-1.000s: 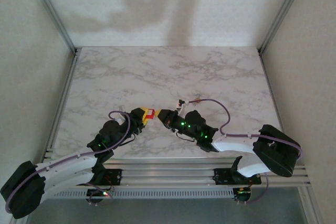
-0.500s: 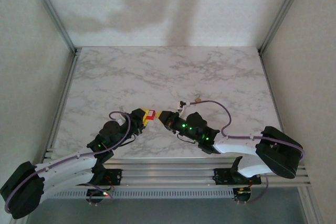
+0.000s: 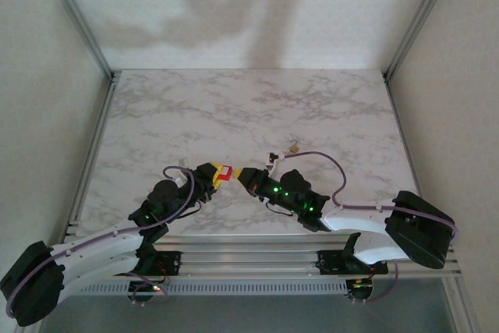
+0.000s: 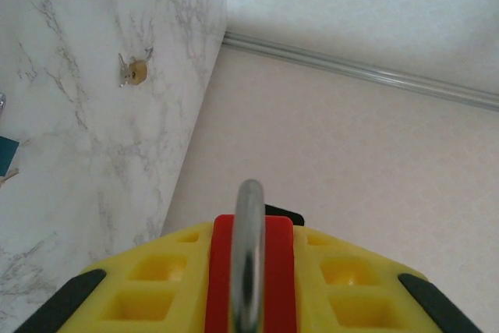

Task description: Lock with the key

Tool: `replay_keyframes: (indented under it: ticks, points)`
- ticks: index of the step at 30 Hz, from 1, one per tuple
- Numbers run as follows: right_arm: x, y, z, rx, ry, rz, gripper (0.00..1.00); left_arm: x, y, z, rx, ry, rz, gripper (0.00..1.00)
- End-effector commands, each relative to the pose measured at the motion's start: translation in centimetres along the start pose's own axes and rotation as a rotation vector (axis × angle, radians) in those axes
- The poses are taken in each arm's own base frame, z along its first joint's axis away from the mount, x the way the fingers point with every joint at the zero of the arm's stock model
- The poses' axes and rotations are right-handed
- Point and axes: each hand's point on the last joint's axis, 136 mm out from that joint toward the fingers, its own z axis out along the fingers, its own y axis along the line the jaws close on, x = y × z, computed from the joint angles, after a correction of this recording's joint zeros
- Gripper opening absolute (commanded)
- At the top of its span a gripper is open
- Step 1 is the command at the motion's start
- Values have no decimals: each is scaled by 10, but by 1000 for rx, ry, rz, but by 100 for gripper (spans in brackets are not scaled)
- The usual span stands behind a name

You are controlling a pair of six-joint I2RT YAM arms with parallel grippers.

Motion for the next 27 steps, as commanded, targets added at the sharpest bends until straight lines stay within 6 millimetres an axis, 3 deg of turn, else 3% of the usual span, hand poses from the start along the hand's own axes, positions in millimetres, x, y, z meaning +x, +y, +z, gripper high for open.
replay_keyframes:
  ticks: [1, 27]
  points:
    - [-12, -21, -15, 70, -67, -70, 0, -72, 3, -14, 17, -374, -25, 0]
    - [-14, -15, -21, 56, -75, -76, 0, -73, 4, -14, 12, -381, -21, 0]
